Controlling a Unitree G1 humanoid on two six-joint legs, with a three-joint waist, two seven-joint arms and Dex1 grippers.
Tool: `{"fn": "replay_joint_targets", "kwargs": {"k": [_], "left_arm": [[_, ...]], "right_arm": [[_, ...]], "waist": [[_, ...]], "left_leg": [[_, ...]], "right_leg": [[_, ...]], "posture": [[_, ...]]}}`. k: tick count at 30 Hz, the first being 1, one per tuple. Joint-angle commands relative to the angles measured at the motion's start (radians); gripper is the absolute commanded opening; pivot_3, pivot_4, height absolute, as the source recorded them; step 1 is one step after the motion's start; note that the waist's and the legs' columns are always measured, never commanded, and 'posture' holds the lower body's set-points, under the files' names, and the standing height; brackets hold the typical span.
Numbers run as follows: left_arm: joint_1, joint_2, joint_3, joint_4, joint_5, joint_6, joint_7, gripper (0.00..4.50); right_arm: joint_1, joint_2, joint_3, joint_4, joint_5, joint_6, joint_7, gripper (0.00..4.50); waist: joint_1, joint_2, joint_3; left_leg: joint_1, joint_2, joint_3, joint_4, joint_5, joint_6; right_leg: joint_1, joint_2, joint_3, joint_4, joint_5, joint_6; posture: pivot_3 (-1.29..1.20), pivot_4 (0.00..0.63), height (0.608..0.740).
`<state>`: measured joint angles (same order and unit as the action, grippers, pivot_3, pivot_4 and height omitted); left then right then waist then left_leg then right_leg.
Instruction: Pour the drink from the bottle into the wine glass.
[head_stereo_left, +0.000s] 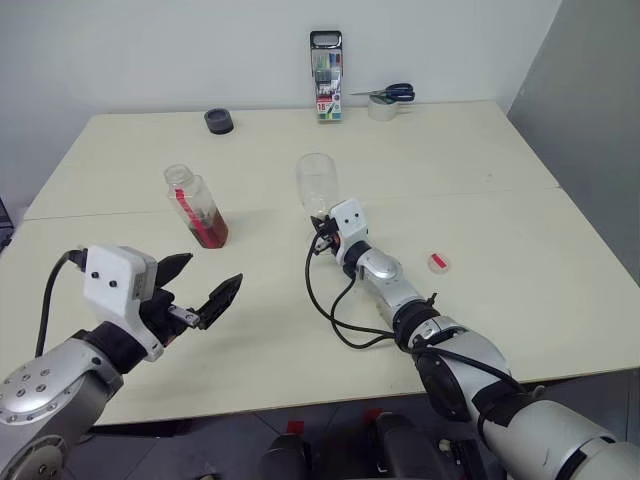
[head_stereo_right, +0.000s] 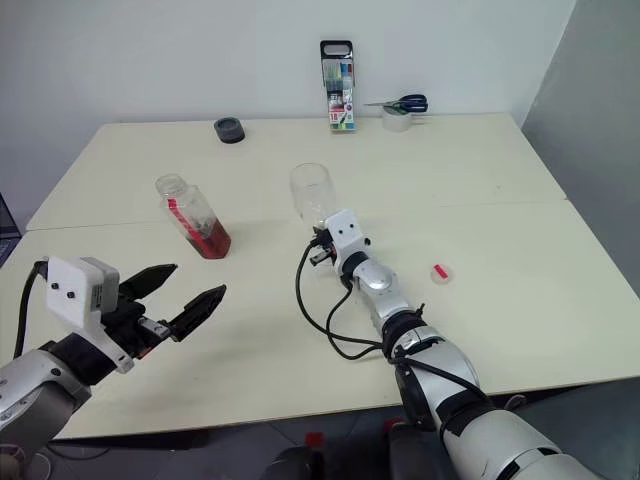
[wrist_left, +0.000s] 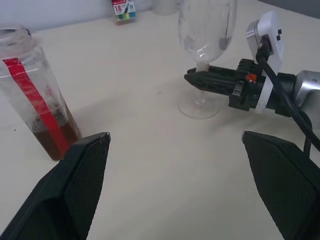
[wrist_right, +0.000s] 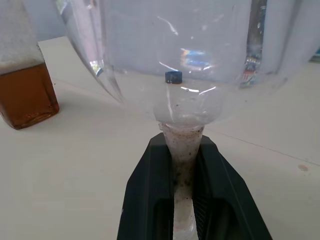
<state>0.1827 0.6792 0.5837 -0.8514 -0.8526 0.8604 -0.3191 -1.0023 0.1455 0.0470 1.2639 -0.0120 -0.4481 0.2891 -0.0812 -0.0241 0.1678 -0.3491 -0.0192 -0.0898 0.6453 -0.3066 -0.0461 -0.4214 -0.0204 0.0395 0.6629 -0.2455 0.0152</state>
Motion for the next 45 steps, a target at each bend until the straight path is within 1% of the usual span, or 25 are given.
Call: {"fn": "replay_joint_targets", "kwargs": {"k": [1,4,5,6,10,11,15,18,20,22,24,25,27,31,33,36,39,41,45], "left_arm": [[-0.018,0.021,-0.008,0.001,-0.01,-0.019,-0.009,4.5],[-0.025,0.03,-0.015,0.01,-0.006,-0.021,-0.016,4.5],[-0.026,0.034,-0.021,0.015,-0.003,-0.023,-0.024,4.5],[-0.027,0.039,-0.028,0.022,0.001,-0.027,-0.033,4.5],[-0.037,0.052,-0.045,0.046,0.014,-0.04,-0.057,4.5],[-0.041,0.056,-0.048,0.054,0.018,-0.045,-0.061,4.5],[-0.058,0.064,-0.057,0.08,0.033,-0.055,-0.076,4.5],[-0.073,0.072,-0.056,0.114,0.052,-0.072,-0.091,4.5],[-0.094,0.073,-0.073,0.15,0.09,-0.093,-0.089,4.5],[-0.114,0.053,-0.092,0.198,0.134,-0.125,-0.076,4.5],[-0.142,0.028,-0.115,0.246,0.174,-0.154,-0.055,4.5],[-0.165,0.008,-0.13,0.277,0.211,-0.171,-0.023,4.5],[-0.219,-0.063,-0.148,0.337,0.251,-0.2,0.049,4.5],[-0.274,-0.161,-0.199,0.401,0.337,-0.252,0.126,4.5],[-0.284,-0.187,-0.206,0.419,0.357,-0.271,0.137,4.5],[-0.283,-0.2,-0.203,0.443,0.384,-0.298,0.137,4.5],[-0.293,-0.203,-0.198,0.488,0.395,-0.325,0.126,4.5],[-0.305,-0.205,-0.198,0.519,0.405,-0.343,0.126,4.5],[-0.323,-0.213,-0.205,0.558,0.421,-0.371,0.127,4.5]], "right_arm": [[0.01,0.146,0.007,-0.013,-0.004,-0.038,-0.013,1.09],[0.012,0.142,0.009,-0.013,-0.008,-0.039,-0.023,2.06],[0.014,0.139,0.011,-0.013,-0.01,-0.04,-0.027,2.47],[0.017,0.137,0.012,-0.013,-0.011,-0.04,-0.031,2.78],[0.03,0.127,0.014,-0.019,-0.008,-0.044,-0.028,4.22],[0.036,0.123,0.015,-0.022,-0.008,-0.045,-0.025,4.44],[0.063,0.106,0.014,-0.043,0.002,-0.046,-0.005,4.44],[0.143,0.059,0.021,-0.111,0.006,-0.047,0.027,4.44],[0.209,0.02,0.022,-0.181,0.012,-0.034,0.054,4.44],[0.31,-0.034,0.033,-0.332,0.02,-0.005,0.105,4.44],[0.414,-0.087,0.046,-0.529,0.032,0.062,0.16,4.44],[0.464,-0.112,0.056,-0.634,0.04,0.106,0.187,4.44],[0.553,-0.159,0.078,-0.839,0.066,0.213,0.236,4.44],[0.644,-0.253,0.106,-1.16,0.133,0.427,0.315,4.44],[0.667,-0.31,0.106,-1.308,0.181,0.541,0.352,4.44],[0.683,-0.404,0.086,-1.496,0.27,0.704,0.402,4.44],[0.662,-0.534,0.037,-1.657,0.407,0.882,0.473,4.44],[0.633,-0.599,0.005,-1.719,0.465,0.951,0.489,4.44],[0.604,-0.676,-0.05,-1.797,0.542,1.043,0.477,4.44]], "waist": [[0.0,0.0,0.0],[0.0,0.0,0.0],[0.0,0.0,0.0],[0.0,0.0,0.0],[0.0,0.0,0.0],[0.0,0.0,0.0],[0.0,0.0,0.0],[0.002,0.0,0.0],[0.003,0.0,0.0],[0.005,0.0,-0.001],[0.01,0.0,0.0],[0.02,0.0,0.0],[0.033,0.0,0.0],[0.04,-0.001,-0.001],[0.04,-0.001,-0.001],[0.042,-0.001,-0.001],[0.049,-0.001,-0.001],[0.051,-0.001,-0.001],[0.051,-0.001,-0.001]], "left_leg": [[0.0,0.0,0.0,0.0,0.0,0.0],[0.0,0.0,0.0,0.0,0.0,0.0],[0.0,0.0,0.0,0.0,0.0,0.0],[0.0,0.0,0.0,0.0,0.0,0.0],[0.0,0.0,0.0,0.0,0.0,0.0],[0.0,0.0,0.0,0.0,0.0,0.0],[0.0,0.0,0.0,0.0,0.0,0.0],[0.0,0.0,0.0,0.0,0.0,0.0],[0.0,0.0,0.0,0.0,0.0,0.0],[0.0,0.0,0.0,0.0,0.0,0.0],[0.0,0.0,0.0,0.0,0.0,0.0],[0.0,-0.001,-0.001,0.0,0.0,0.0],[0.0,-0.001,-0.001,0.001,0.0,0.0],[-0.001,-0.001,-0.002,0.002,0.0,0.0],[0.0,-0.001,-0.002,0.001,0.0,0.0],[0.0,0.0,-0.002,0.001,0.0,-0.001],[-0.001,-0.001,-0.003,0.001,0.0,-0.001],[-0.001,-0.001,-0.004,0.002,-0.002,0.002],[-0.001,-0.002,-0.004,0.002,-0.002,0.003]], "right_leg": [[0.0,0.0,0.0,0.0,0.0,0.0],[0.0,0.0,0.0,0.0,0.0,0.0],[0.0,0.0,0.0,0.0,0.0,0.0],[0.0,0.0,0.0,0.0,0.0,0.0],[0.0,0.0,0.0,0.0,0.0,0.0],[0.0,0.0,0.0,0.0,0.0,0.0],[0.0,0.0,0.0,0.0,0.0,0.0],[0.0,0.0,0.0,0.0,0.0,0.0],[0.0,0.0,-0.001,0.0,0.0,0.0],[0.0,0.0,0.0,0.0,0.0,0.0],[0.001,0.0,0.0,0.0,0.0,0.0],[0.001,0.0,-0.001,0.0,0.0,0.0],[0.001,-0.001,-0.001,0.0,0.0,0.0],[0.001,-0.002,-0.001,0.0,0.0,0.001],[0.0,-0.001,-0.001,0.0,0.0,0.001],[0.0,-0.001,-0.001,0.0,0.0,0.001],[0.001,-0.001,-0.002,-0.001,0.0,0.001],[0.002,-0.001,-0.003,-0.001,0.0,0.001],[0.002,-0.001,-0.003,-0.001,0.0,0.001]], "posture": [[0.0,0.15,0.74],[0.0,0.15,0.74],[0.0,0.15,0.74],[0.0,0.15,0.74],[0.0,0.15,0.74],[0.0,0.15,0.74],[0.0,0.15,0.74],[0.0,0.15,0.74],[0.0,0.15,0.74],[0.0,0.15,0.74],[0.0,0.15,0.74],[0.0,0.15,0.74],[0.0,0.15,0.74],[0.0,0.15,0.74],[0.0,0.15,0.74],[0.0,0.15,0.74],[0.0,0.15,0.74],[0.0,0.15,0.74],[0.0,0.15,0.74]]}}
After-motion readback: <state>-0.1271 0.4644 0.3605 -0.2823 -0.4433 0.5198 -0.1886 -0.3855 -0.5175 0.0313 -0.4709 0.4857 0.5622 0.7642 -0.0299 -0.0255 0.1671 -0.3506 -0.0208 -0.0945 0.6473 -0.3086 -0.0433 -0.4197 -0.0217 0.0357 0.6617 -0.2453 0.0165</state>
